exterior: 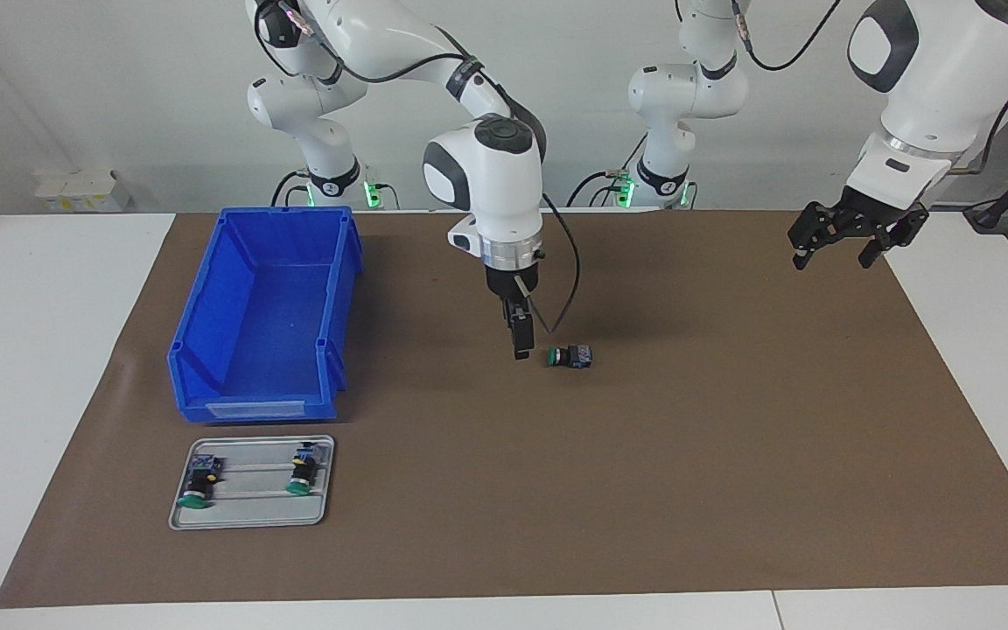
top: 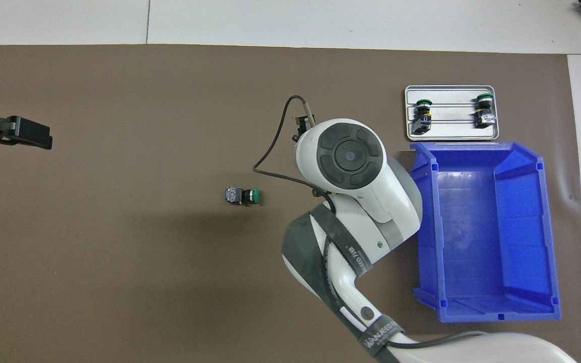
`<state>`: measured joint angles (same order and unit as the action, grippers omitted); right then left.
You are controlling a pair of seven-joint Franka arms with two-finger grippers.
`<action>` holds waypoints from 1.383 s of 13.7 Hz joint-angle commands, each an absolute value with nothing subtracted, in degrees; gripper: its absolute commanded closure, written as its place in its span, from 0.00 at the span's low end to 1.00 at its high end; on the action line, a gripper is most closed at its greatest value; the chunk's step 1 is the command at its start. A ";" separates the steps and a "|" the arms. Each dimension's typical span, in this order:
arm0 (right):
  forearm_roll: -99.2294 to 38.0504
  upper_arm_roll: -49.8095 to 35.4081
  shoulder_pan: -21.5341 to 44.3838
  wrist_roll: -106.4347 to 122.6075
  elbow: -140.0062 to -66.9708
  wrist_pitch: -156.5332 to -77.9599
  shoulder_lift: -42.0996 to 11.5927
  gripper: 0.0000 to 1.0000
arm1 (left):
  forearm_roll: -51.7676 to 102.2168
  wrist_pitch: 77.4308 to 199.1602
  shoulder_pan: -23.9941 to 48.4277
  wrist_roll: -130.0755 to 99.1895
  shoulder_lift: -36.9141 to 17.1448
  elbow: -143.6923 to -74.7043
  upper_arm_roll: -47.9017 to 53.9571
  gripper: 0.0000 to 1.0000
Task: Place and press button with both arms
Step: 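Retract the right gripper to the bin while the left gripper approaches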
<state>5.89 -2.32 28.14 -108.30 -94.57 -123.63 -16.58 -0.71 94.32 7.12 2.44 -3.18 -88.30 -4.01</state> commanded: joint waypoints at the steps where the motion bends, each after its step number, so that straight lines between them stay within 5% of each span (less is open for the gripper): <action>1: 4.83 -2.90 24.45 -96.55 -97.38 -121.21 -11.97 0.01 | -1.41 93.96 9.30 1.67 -1.06 -91.14 -4.04 0.00; 5: -0.25 -2.90 18.74 -81.35 -100.98 -118.84 -5.21 0.01 | -1.41 94.22 12.91 1.76 -0.70 -91.67 -4.04 0.00; 10: -0.35 -2.73 11.00 -50.43 -101.08 -104.52 0.52 0.01 | -1.06 95.01 15.91 5.95 -0.26 -92.89 -3.61 0.00; 15: -0.26 -2.11 4.49 -24.64 -99.67 -100.03 1.67 0.01 | 9.20 96.84 15.30 33.94 1.84 -97.28 -3.60 0.00; 19: -0.26 -2.11 0.71 -11.36 -96.15 -96.94 0.79 0.01 | 11.95 104.50 17.30 52.78 5.71 -107.04 -3.43 0.00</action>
